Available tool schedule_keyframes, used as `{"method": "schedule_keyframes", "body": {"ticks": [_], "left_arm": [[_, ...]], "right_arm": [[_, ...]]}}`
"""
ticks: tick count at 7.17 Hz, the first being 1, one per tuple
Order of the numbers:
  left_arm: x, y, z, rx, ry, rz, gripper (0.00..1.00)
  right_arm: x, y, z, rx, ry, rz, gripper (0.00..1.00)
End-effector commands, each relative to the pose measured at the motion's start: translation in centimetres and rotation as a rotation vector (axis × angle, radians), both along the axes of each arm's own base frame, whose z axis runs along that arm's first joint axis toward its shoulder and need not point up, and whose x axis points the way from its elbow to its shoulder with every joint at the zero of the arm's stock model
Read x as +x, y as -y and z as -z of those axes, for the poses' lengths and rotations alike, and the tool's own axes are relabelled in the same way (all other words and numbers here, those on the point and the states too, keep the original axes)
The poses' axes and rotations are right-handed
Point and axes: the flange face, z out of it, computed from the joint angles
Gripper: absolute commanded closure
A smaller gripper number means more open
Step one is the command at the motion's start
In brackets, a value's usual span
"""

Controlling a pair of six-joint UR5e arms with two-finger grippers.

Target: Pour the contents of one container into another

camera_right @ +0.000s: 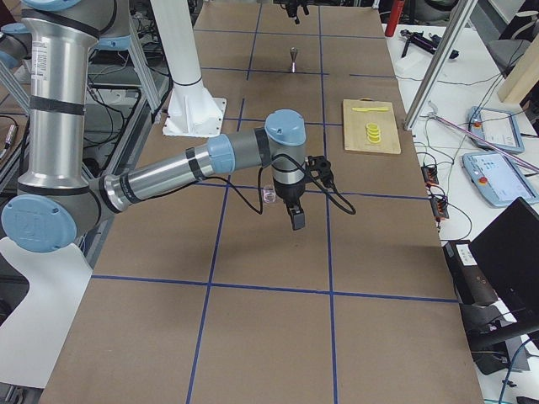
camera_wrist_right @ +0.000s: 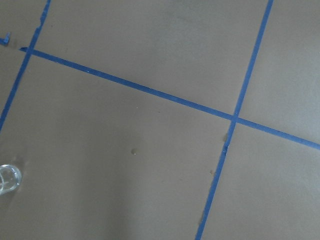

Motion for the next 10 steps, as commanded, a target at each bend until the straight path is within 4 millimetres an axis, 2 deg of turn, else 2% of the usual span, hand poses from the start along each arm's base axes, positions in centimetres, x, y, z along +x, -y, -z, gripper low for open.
{"method": "schedule_keyframes", "body": {"ticks": [1, 2, 3, 5, 6, 7, 8, 9, 10], "left_arm": [[-6.2, 7.2, -4.2, -0.032, 0.144, -0.057, 0.00], [-9.5, 9.5, -6.8, -0.090, 0.174, -0.085, 0.00], [-12.1, 10.6, -9.1, -0.152, 0.186, -0.132, 0.00], [-17.0, 10.1, -11.3, -0.280, 0.156, -0.096, 0.00], [-18.3, 7.3, -14.9, -0.322, 0.106, -0.101, 0.00], [-18.6, 6.0, -17.0, -0.285, 0.089, -0.119, 0.00], [-18.6, 4.8, -21.6, -0.372, 0.088, -0.117, 0.00], [-18.6, 4.7, -24.6, -0.431, 0.086, -0.120, 0.00], [-18.4, 5.7, -24.7, -0.440, 0.091, -0.118, 0.00]], "right_arm": [[3.6, 1.4, -4.5, -0.053, 0.092, -0.007, 0.00], [4.1, 0.9, -5.1, -0.069, 0.110, -0.019, 0.00], [4.2, 0.5, -5.7, -0.081, 0.104, -0.024, 0.00], [4.2, 0.5, -5.2, -0.079, 0.092, -0.036, 0.00], [4.4, 0.7, -7.1, -0.112, 0.058, -0.038, 0.00], [4.5, 0.6, -8.4, -0.138, 0.048, -0.039, 0.00], [4.4, -0.5, -9.6, -0.165, 0.049, -0.039, 0.00], [4.4, -0.8, -10.1, -0.180, 0.053, -0.043, 0.00], [4.4, -0.5, -10.2, -0.181, 0.053, -0.044, 0.00]]}}
